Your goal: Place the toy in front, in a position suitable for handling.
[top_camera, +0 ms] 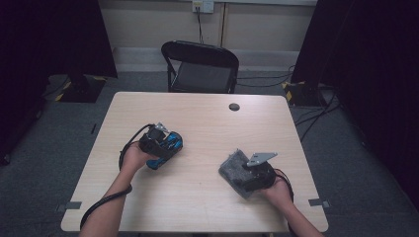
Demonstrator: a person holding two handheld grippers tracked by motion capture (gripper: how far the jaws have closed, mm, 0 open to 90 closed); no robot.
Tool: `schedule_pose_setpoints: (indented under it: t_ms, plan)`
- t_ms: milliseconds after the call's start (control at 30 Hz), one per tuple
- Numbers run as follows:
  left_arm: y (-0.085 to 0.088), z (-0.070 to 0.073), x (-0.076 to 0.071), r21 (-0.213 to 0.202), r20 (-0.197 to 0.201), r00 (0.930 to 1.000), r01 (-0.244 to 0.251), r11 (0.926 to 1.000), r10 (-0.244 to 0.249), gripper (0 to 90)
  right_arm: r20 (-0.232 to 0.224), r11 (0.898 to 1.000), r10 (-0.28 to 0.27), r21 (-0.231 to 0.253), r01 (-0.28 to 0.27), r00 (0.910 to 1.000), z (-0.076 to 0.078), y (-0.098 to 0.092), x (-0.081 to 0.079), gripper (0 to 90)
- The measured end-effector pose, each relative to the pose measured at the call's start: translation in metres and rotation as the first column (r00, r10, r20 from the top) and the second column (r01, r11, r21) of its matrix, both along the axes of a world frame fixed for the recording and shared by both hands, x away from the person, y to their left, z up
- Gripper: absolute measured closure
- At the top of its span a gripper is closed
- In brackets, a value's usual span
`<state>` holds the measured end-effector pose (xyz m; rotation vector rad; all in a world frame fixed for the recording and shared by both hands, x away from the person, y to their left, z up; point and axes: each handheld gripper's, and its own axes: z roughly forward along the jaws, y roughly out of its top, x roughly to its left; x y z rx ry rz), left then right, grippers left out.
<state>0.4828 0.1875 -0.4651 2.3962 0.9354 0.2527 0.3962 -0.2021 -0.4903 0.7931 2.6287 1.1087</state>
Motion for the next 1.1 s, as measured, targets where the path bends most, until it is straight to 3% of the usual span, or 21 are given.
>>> schedule_pose_setpoints:
  t_ms: [667,1100]
  plan:
    - [0.003,0.039,-0.005,-0.049,0.064,0.9978,0.022,0.9985,-0.019,27.4,-0.003,1.000,0.001,0.001,-0.001,1.0000,0.000,0.000,0.000,24.9]
    - [0.005,0.061,-0.009,-0.101,0.105,0.9934,0.058,0.9932,-0.047,27.6,-0.003,1.000,0.001,0.006,-0.001,1.0000,0.000,0.000,0.001,24.7]
